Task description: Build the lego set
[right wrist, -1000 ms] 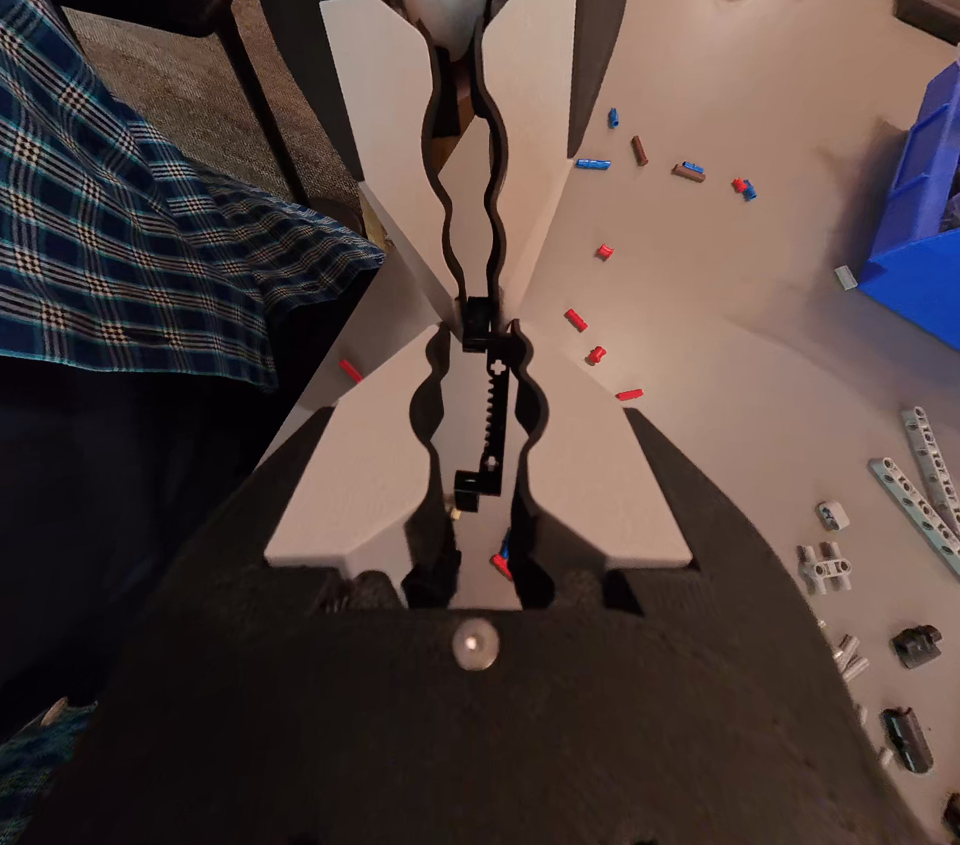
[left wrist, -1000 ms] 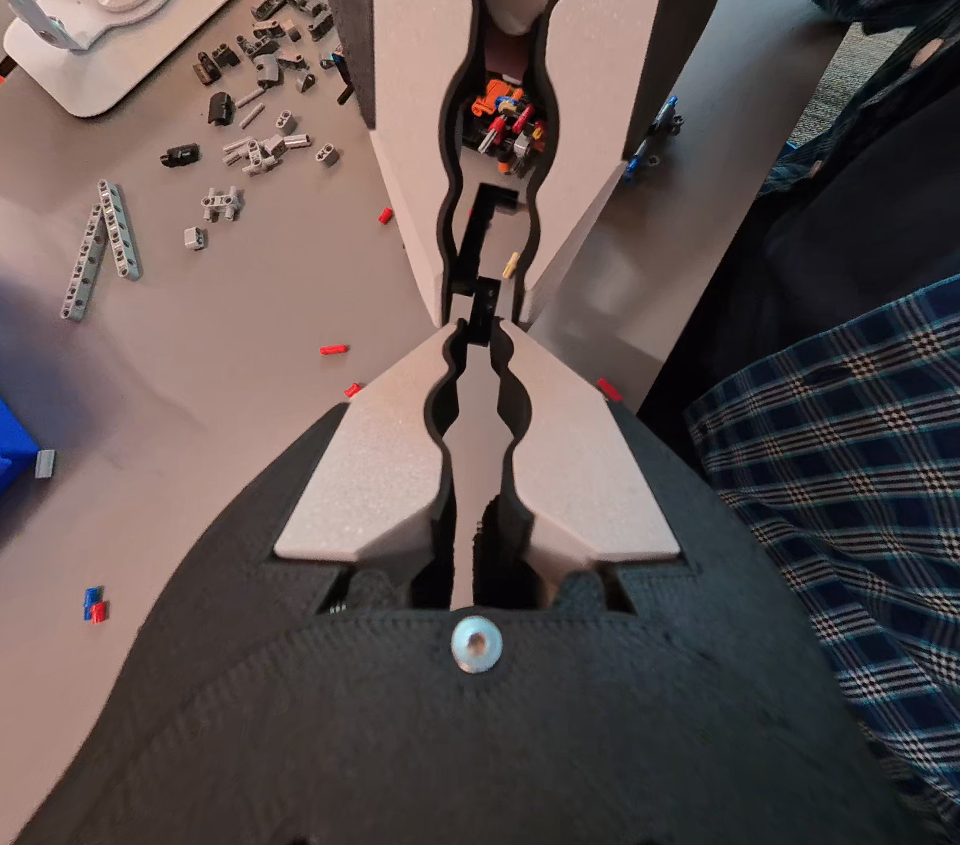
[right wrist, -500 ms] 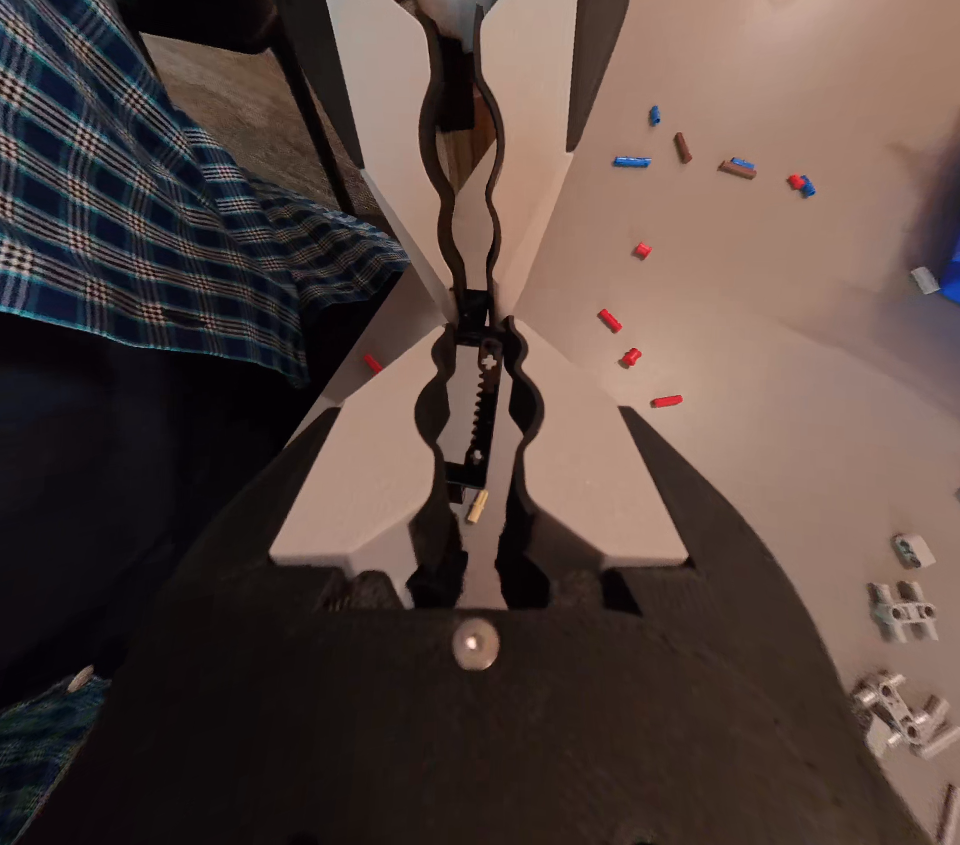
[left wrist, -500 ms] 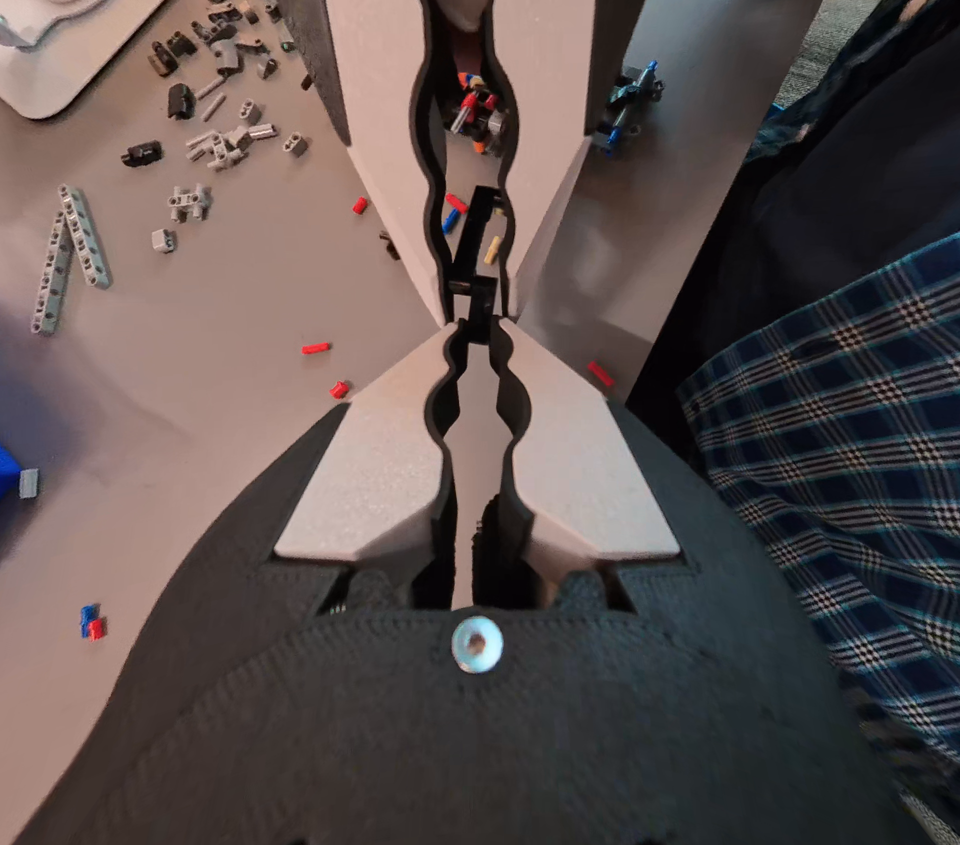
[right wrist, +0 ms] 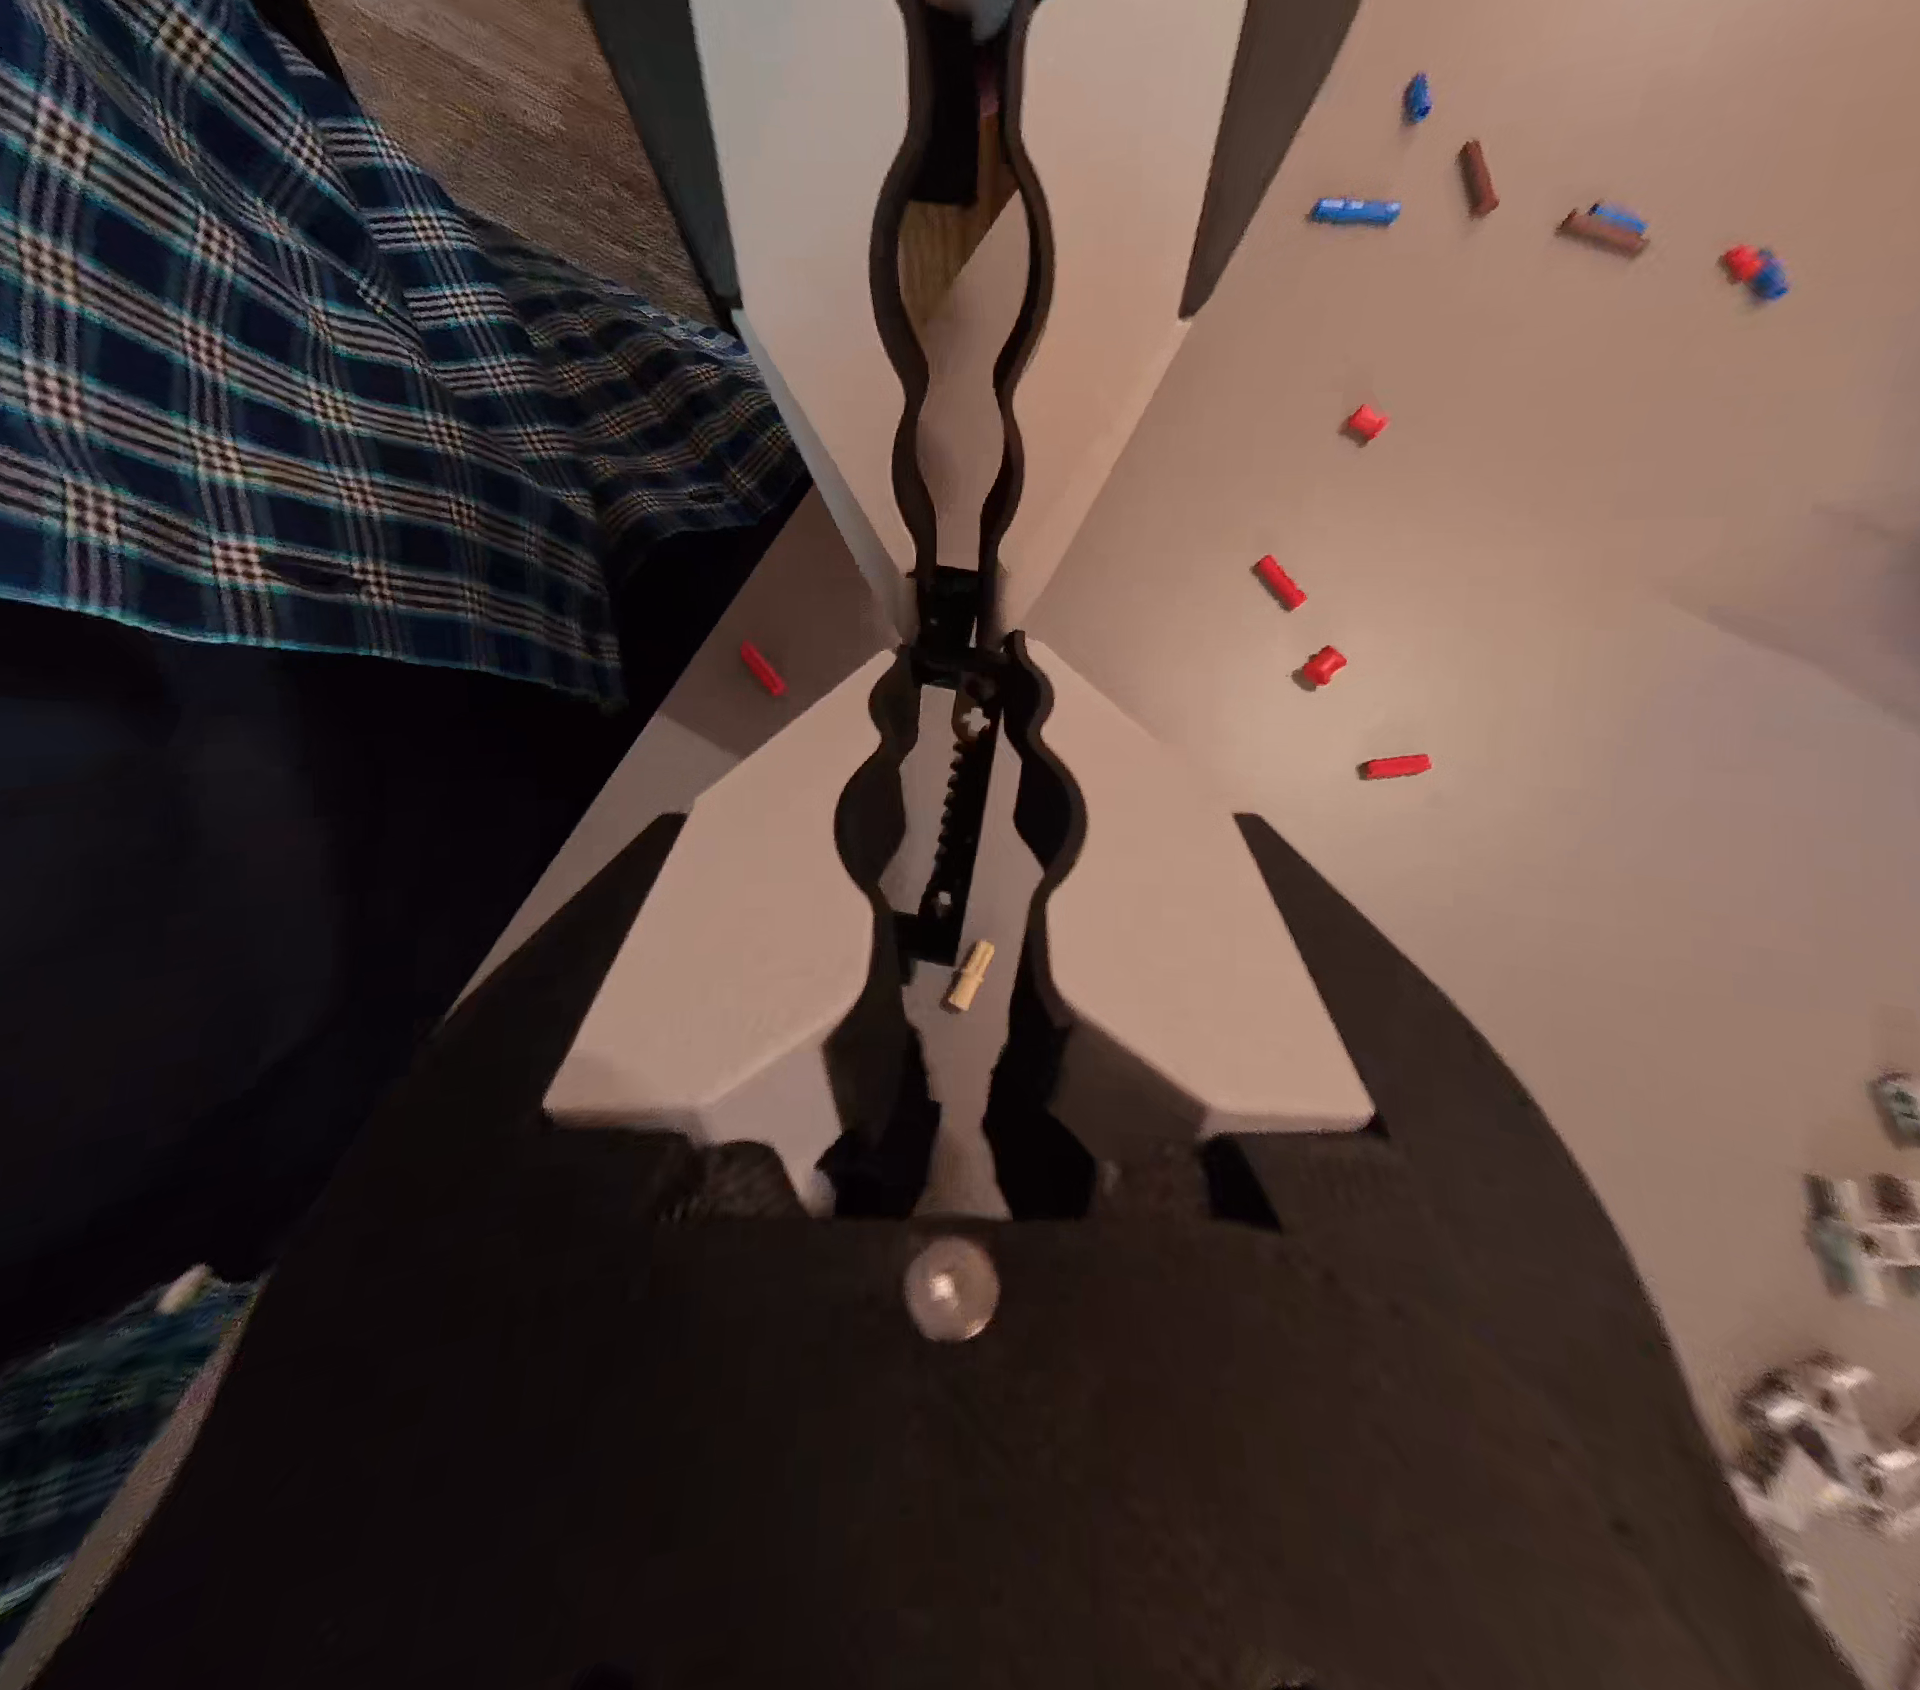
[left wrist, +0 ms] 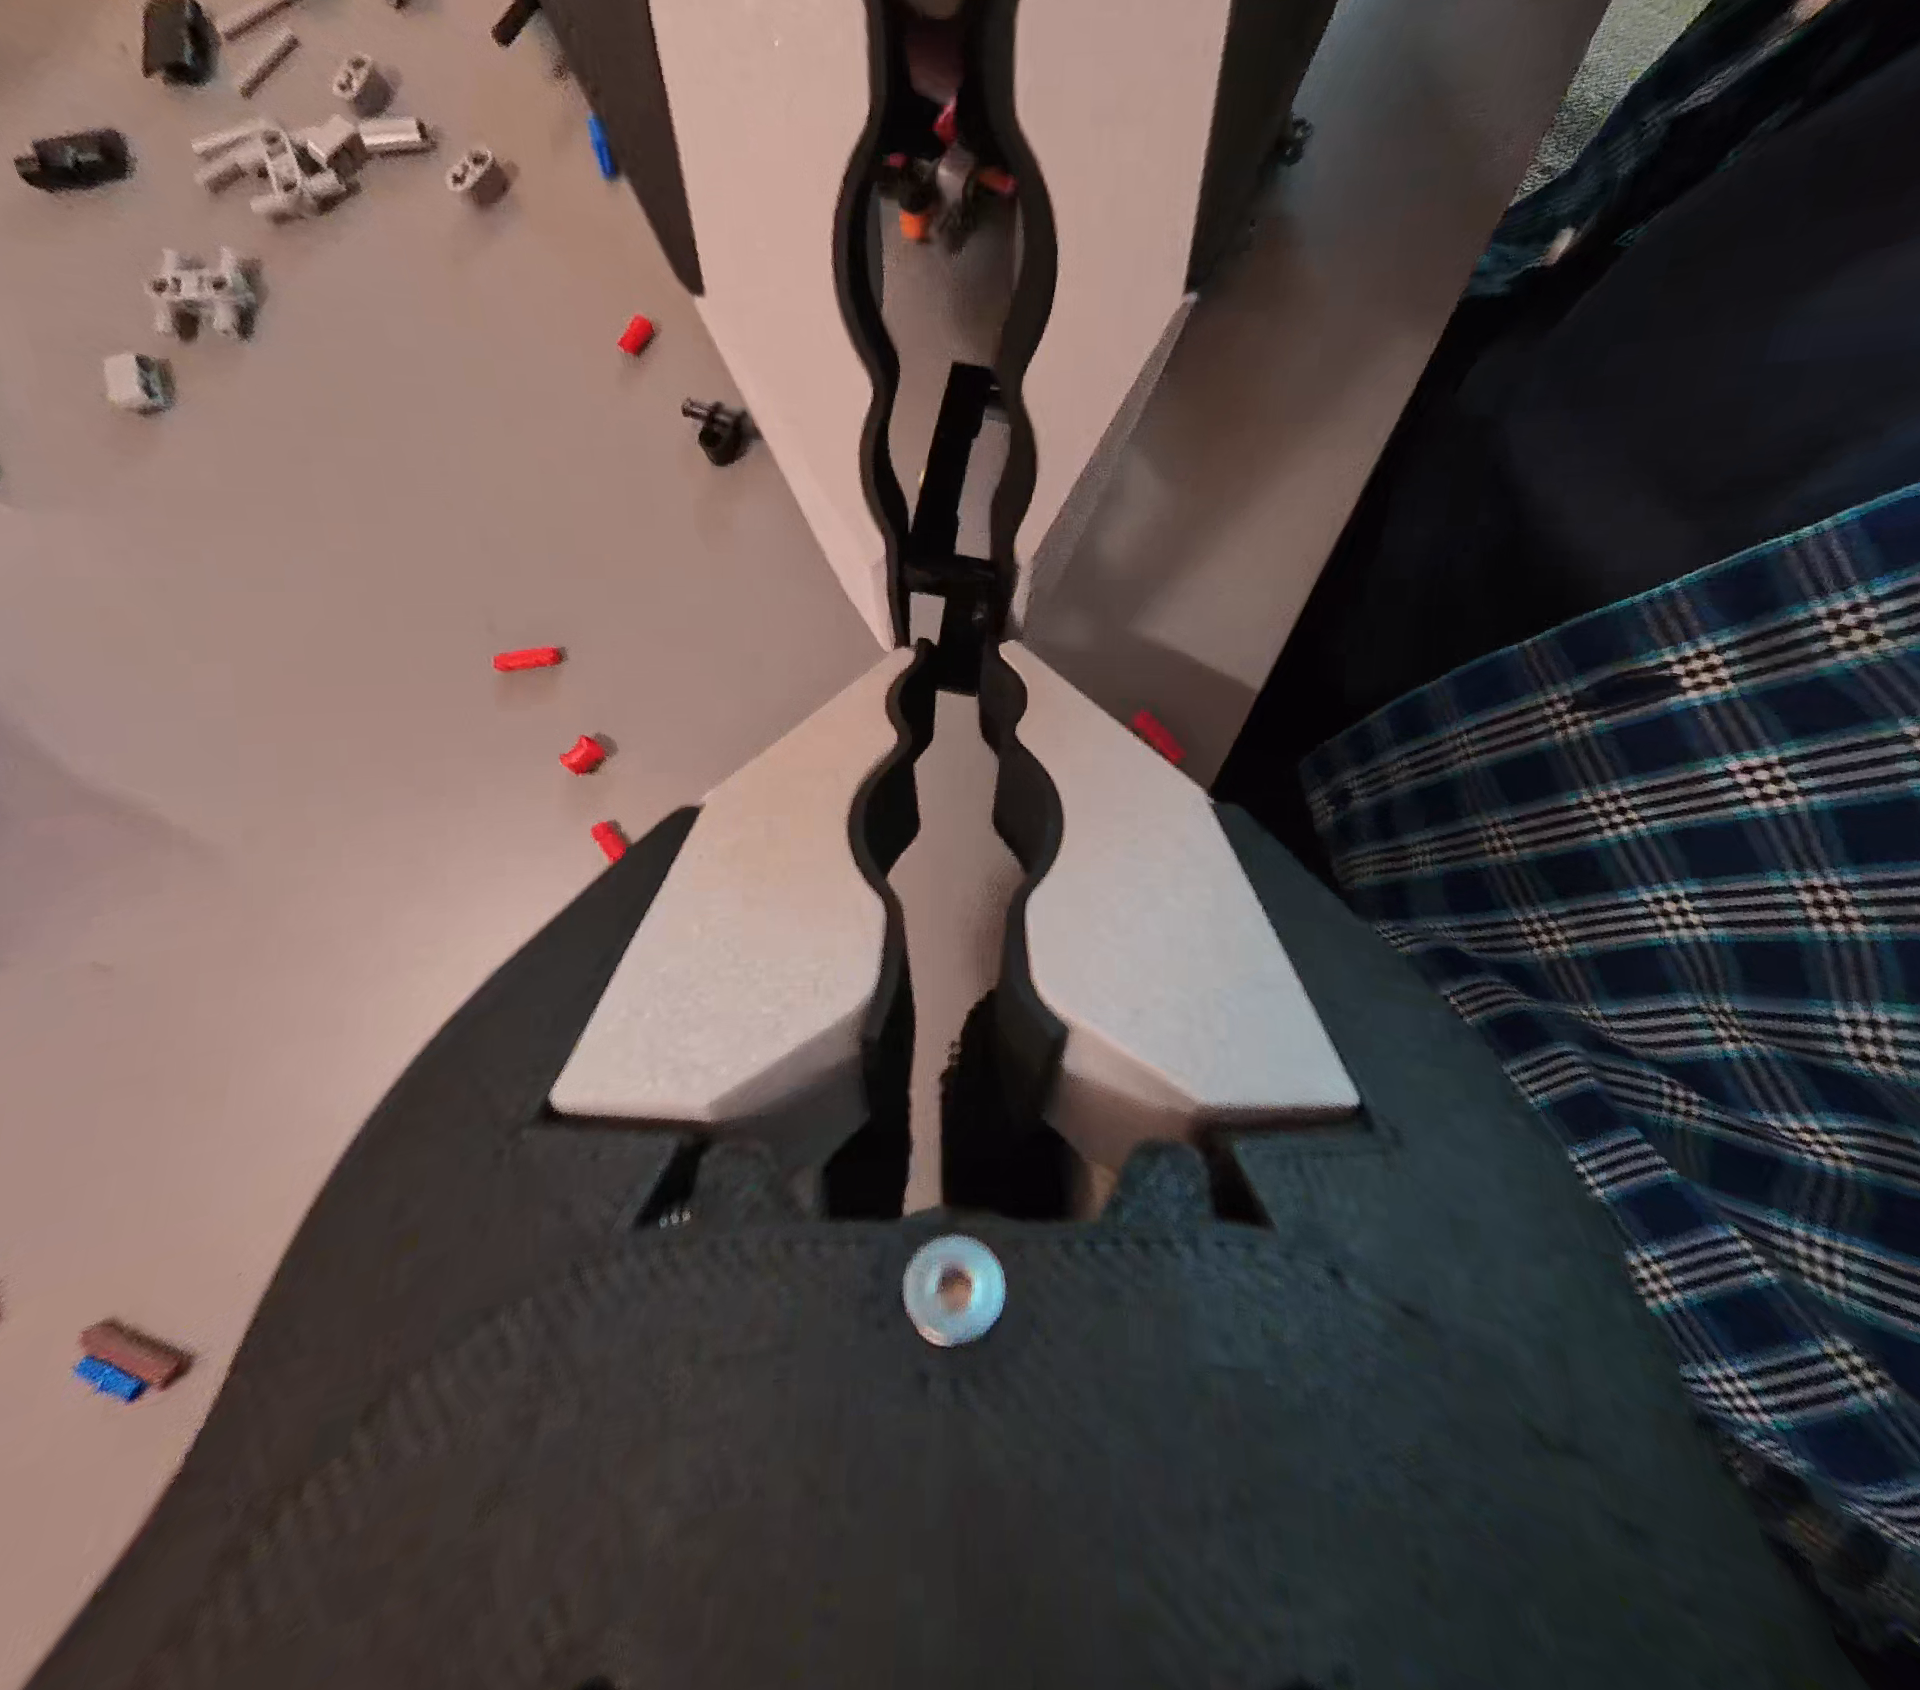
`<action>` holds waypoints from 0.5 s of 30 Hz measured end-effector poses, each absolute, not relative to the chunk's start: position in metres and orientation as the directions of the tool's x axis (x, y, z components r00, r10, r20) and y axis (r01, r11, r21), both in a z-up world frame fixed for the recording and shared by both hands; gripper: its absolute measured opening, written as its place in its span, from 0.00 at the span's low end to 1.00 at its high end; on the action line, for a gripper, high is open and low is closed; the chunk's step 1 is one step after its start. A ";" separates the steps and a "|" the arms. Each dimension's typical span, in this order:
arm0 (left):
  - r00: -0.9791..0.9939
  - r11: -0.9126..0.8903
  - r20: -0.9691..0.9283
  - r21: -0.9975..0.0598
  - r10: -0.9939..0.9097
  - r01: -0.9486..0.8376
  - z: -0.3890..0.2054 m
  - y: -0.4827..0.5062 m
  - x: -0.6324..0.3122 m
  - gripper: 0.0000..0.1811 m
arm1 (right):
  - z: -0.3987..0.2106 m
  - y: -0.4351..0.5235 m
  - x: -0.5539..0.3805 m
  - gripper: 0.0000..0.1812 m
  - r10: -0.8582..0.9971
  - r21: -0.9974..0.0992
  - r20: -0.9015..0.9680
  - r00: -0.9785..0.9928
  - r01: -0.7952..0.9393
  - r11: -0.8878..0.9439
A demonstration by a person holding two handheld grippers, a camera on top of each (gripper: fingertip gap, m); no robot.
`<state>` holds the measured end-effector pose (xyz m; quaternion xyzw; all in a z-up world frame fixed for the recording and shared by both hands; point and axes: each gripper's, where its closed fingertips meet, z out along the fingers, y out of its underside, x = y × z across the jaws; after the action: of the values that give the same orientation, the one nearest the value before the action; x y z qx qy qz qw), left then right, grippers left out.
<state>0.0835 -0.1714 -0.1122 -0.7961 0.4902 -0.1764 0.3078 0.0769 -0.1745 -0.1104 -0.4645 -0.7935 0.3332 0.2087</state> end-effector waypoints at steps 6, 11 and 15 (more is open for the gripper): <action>0.614 -0.595 0.272 -0.690 -0.741 -0.413 -0.128 -0.166 0.077 0.04 | -0.111 -0.143 0.080 0.17 0.937 -0.684 0.004 -0.350 0.682 0.257; 0.692 -0.794 0.524 -0.597 -0.497 -0.118 -0.150 -0.168 0.067 0.05 | -0.105 -0.132 0.097 0.12 0.961 -0.677 -0.011 -0.277 0.709 0.196; 0.687 -0.801 0.584 -0.598 -0.432 0.005 -0.146 -0.166 0.066 0.17 | -0.094 -0.131 0.106 0.13 0.970 -0.685 0.012 -0.241 0.705 0.184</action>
<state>0.0655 -0.1655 -0.1458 -0.8713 0.1225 -0.3760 0.2905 0.1057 -0.1315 -0.0945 -0.5710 -0.7337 0.2866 0.2313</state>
